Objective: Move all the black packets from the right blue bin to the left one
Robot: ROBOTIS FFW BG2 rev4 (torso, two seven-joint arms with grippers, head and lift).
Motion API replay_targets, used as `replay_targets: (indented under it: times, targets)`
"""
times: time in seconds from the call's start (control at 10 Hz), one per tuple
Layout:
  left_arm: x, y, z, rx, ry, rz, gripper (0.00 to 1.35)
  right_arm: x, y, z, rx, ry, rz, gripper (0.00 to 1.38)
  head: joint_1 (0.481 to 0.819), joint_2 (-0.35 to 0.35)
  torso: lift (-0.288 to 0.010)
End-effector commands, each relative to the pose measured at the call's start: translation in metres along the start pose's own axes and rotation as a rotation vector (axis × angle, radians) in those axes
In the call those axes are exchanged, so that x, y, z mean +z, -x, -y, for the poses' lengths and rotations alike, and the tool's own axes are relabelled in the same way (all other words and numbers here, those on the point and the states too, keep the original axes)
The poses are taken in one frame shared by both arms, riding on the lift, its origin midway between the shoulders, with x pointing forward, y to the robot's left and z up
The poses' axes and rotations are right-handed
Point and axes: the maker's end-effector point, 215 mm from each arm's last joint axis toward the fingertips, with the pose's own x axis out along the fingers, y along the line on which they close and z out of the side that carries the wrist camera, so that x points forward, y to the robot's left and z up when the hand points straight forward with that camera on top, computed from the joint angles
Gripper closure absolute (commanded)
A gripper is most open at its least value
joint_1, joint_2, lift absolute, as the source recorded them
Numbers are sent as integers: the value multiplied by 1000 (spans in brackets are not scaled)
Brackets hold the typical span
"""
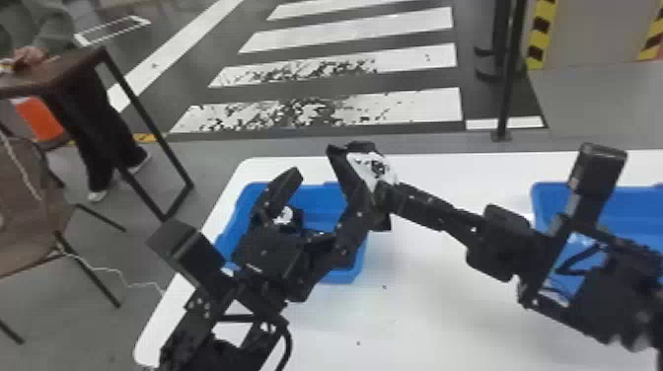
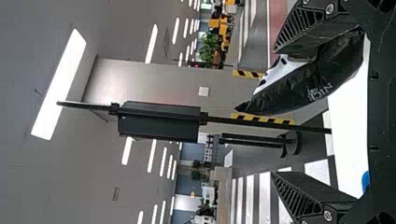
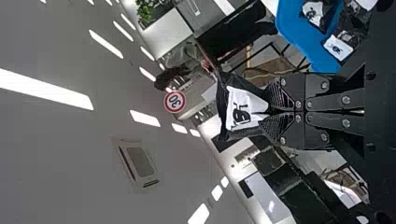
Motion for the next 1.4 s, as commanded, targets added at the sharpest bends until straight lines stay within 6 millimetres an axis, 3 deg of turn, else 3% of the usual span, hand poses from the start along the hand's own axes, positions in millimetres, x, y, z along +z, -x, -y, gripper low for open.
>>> replay_targets:
  times: [0.0, 0.3, 0.4, 0.5, 0.6, 0.7, 1.0, 1.1, 1.3]
  targets:
    - [-1, 0, 3, -8, 31, 0, 113, -13, -9, -12, 29, -22, -20, 1179, 693, 314, -140]
    - [-5, -2, 13, -36, 109, -8, 147, -30, -18, -23, 56, -54, -42, 1179, 695, 344, -140]
    - [-7, -2, 13, -38, 111, -15, 501, -30, -18, -23, 56, -55, -41, 1179, 695, 350, -140]
    - [-13, -1, 11, -32, 113, -39, 989, -29, -18, -24, 60, -56, -36, 1179, 695, 350, -140]
    - [-21, 1, 8, -24, 123, -75, 1125, -29, -17, -22, 55, -60, -31, 1179, 695, 350, -140]
    - [-26, 3, 7, -17, 132, -97, 1216, -29, -16, -21, 53, -63, -26, 1179, 695, 350, -140]
    - [-21, 5, 5, -7, 153, -78, 1214, -25, -14, -19, 46, -51, -4, 1153, 695, 350, -140]
    - [-16, 5, 4, -2, 167, -59, 1214, -21, -13, -16, 41, -53, 19, 955, 695, 350, -140]
    - [-5, 5, -4, 15, 177, -24, 1214, -27, -10, -12, 32, -79, 23, 81, 695, 350, -140]
